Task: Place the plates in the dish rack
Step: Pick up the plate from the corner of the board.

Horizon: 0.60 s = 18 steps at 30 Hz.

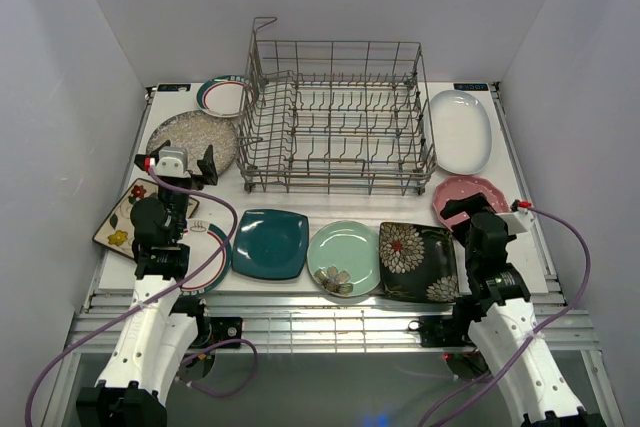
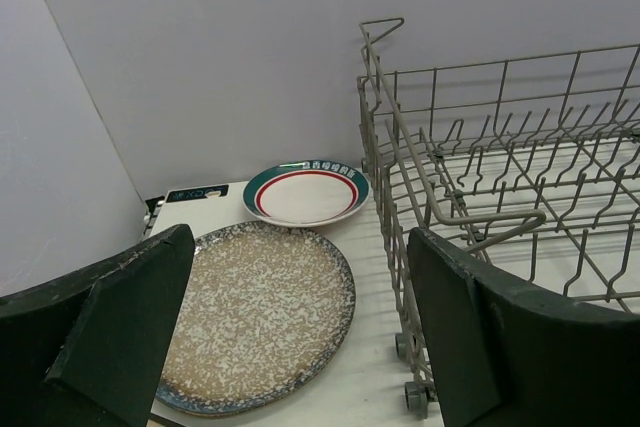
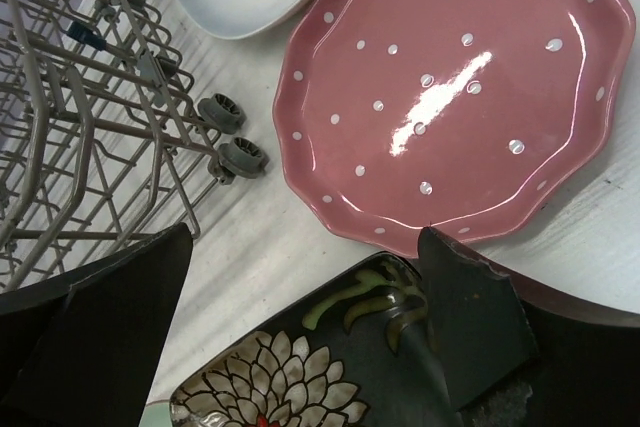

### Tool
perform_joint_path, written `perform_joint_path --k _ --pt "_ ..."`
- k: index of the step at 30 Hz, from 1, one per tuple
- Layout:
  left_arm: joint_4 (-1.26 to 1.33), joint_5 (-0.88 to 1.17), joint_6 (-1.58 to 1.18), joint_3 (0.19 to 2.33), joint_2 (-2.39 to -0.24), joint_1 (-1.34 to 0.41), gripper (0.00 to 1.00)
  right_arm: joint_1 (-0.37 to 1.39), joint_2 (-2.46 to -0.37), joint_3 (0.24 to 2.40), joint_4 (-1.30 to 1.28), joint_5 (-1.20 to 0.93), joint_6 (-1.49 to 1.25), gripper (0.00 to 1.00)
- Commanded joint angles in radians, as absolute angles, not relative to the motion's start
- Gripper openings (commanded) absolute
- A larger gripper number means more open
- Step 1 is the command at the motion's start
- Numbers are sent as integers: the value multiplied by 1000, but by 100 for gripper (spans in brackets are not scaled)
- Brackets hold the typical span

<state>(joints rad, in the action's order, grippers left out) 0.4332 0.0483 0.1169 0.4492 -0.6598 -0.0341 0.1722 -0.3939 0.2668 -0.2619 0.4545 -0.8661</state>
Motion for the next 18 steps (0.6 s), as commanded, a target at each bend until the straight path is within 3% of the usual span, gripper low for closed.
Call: perform_joint_path --k 1,18 --pt "431 41 126 457 -652 -32 98 176 -460 333 -178 508 -891 100" --pt "431 43 126 454 -646 -32 98 141 -741 526 -117 511 -950 99"
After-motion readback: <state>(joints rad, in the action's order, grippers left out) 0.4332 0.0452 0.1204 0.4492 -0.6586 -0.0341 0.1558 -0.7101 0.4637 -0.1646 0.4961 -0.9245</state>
